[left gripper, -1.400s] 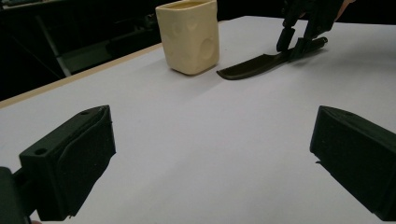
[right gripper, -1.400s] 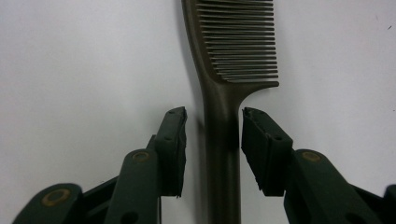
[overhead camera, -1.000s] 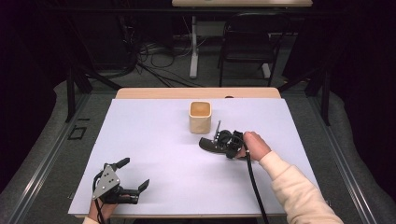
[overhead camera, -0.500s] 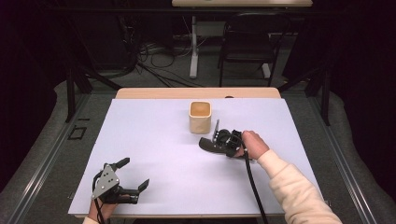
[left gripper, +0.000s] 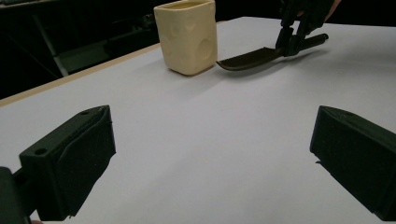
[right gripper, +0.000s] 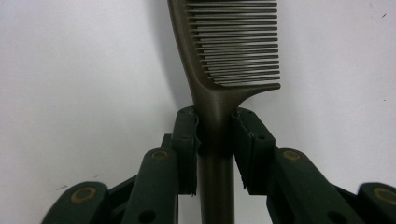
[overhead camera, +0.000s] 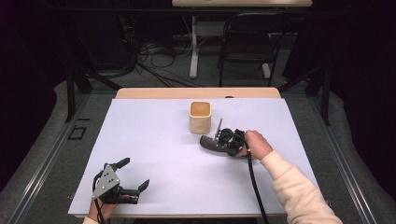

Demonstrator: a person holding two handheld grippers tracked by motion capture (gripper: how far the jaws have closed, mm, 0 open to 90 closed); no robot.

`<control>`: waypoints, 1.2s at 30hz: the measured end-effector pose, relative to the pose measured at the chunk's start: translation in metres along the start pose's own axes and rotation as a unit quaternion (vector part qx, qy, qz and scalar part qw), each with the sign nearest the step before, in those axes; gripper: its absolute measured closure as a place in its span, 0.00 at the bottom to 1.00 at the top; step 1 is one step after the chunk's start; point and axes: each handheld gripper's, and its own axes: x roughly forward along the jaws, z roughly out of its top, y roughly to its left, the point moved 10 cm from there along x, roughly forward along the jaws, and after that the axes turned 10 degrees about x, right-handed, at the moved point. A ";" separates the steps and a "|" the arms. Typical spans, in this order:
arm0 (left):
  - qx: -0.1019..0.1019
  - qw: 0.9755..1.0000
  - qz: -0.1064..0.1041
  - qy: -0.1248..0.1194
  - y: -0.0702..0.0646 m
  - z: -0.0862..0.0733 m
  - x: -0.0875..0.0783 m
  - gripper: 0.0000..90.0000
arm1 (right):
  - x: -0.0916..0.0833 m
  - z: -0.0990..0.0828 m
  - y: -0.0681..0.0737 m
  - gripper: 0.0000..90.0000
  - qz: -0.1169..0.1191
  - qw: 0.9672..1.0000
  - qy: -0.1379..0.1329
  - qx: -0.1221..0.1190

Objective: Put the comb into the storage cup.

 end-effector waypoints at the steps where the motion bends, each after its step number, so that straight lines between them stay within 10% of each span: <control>1: -0.001 1.000 0.001 0.000 0.000 0.000 0.000 0.00 | -0.001 0.000 0.000 0.79 0.000 1.000 0.000 0.000; 36: -0.001 1.000 0.002 0.001 0.000 0.000 0.000 0.00 | -0.021 -0.010 0.002 0.79 0.024 0.997 -0.070 0.035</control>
